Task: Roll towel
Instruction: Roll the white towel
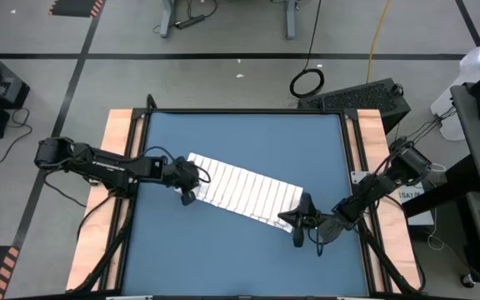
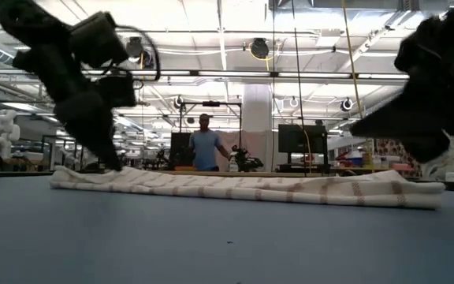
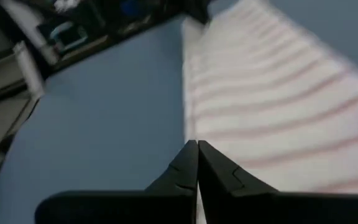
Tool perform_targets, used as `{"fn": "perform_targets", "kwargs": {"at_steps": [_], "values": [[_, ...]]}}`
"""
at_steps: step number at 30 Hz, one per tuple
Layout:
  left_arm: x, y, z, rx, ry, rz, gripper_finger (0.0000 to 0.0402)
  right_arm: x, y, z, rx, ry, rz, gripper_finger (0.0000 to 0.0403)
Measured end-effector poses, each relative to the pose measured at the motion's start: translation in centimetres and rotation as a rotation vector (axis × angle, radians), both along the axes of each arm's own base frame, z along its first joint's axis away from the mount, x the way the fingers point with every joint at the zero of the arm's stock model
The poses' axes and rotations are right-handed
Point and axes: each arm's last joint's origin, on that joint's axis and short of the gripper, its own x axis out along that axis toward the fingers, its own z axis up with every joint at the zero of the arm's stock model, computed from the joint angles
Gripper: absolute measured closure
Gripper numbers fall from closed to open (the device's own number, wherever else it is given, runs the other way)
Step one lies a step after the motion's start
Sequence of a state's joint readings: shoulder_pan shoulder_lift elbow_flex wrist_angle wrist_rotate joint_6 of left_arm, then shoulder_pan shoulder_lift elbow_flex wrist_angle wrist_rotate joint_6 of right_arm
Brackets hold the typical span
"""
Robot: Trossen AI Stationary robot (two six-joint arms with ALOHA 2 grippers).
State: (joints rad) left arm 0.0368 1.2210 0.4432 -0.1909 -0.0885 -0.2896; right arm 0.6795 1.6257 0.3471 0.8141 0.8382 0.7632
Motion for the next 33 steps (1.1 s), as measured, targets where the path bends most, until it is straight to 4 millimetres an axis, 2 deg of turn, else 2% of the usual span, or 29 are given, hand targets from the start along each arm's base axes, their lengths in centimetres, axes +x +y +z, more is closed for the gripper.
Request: {"fn": "perform_targets", "kwargs": {"at_steps": [5, 9, 14, 18, 21, 24, 30, 33], "values": [[-1.5, 0.0, -2.3, -0.032, 0.062, 0.112, 0.0334, 2.4, 0.0, 1.4, -0.120, -0.031, -0.076, 0.0403], [-1.8, 0.0, -2.5, -0.038, 0.056, 0.121, 0.0334, 4.8, -0.3, 0.5, -0.183, 0.030, -0.072, 0.0403], [-1.1, 0.0, -0.6, -0.019, -0.001, 0.078, 0.0334, 6.4, -0.6, -3.0, -0.155, 0.125, -0.108, 0.0403], [0.6, -0.1, 1.9, 0.017, -0.188, 0.018, 0.0334, 7.1, -0.2, -5.2, -0.130, 0.150, -0.147, 0.0403], [1.9, -0.9, 3.1, 0.025, -0.379, -0.108, 0.0334, 7.7, 0.1, -5.7, -0.127, 0.141, -0.161, 0.0403], [2.2, -1.8, 2.6, 0.041, -0.390, -0.198, 0.0334, 8.3, 0.7, -5.1, -0.110, 0.129, -0.120, 0.0403], [0.8, -2.0, -1.3, -0.002, -0.220, -0.170, 0.0334, 9.2, 1.5, -1.4, -0.131, 0.045, -0.069, 0.0403], [-0.3, -1.9, -2.9, -0.028, -0.135, -0.127, 0.0334, 9.6, 1.6, -0.6, -0.165, 0.030, -0.080, 0.0403]]}}
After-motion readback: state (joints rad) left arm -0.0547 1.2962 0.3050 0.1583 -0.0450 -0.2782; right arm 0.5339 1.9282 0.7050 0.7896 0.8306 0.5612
